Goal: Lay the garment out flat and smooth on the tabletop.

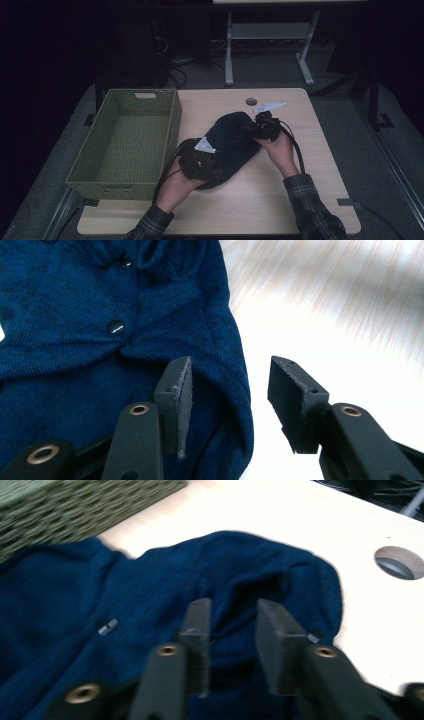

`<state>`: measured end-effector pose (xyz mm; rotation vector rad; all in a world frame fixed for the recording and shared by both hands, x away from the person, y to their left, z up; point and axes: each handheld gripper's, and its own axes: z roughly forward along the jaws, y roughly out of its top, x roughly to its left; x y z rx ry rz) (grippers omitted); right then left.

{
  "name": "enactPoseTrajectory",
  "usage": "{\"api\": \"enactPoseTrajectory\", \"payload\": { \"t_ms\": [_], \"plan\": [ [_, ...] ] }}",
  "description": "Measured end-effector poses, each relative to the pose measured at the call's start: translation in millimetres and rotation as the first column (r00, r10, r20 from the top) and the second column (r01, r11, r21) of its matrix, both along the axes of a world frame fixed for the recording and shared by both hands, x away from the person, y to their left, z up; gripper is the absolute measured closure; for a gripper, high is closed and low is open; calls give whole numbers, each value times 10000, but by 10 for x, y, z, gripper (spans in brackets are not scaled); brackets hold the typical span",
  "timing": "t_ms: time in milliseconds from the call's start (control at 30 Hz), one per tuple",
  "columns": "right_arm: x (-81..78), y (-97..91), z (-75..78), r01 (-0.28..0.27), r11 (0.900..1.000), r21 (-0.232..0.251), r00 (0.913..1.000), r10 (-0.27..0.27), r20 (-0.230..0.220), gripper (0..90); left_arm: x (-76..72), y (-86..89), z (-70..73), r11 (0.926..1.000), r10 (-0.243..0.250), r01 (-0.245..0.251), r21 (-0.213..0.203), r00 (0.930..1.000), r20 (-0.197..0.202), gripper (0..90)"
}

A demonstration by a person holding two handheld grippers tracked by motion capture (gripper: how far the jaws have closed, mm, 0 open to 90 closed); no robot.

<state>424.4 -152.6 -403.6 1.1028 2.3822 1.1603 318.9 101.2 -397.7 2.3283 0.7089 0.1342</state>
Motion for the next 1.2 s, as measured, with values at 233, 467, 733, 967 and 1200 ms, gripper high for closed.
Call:
{"api": "enactPoseTrajectory", "payload": {
  "t_ms": [233,467,733,967,1200],
  "plan": [
    [-390,20,-58,-665,9977,-122,9976,663,-215,898,5,12,5,10000,18,-18,11,10000,24,530],
    [-665,122,-206,-1234,9923,123,9912,1239,-471,900,7,15,6,10000,18,-18,32,10000,21,533],
    [-888,387,-394,-1943,9809,58,9789,1943,-633,900,8,20,9,10000,45,-46,40,10000,10,531],
    [-920,613,-592,-2370,9707,-397,9678,2323,-968,900,5,16,8,10000,50,-50,1,10000,39,530],
    [-937,603,-635,-2436,9677,-642,9670,2373,-927,900,5,19,10,10000,56,-56,-8,10000,39,529]
  ]
}}
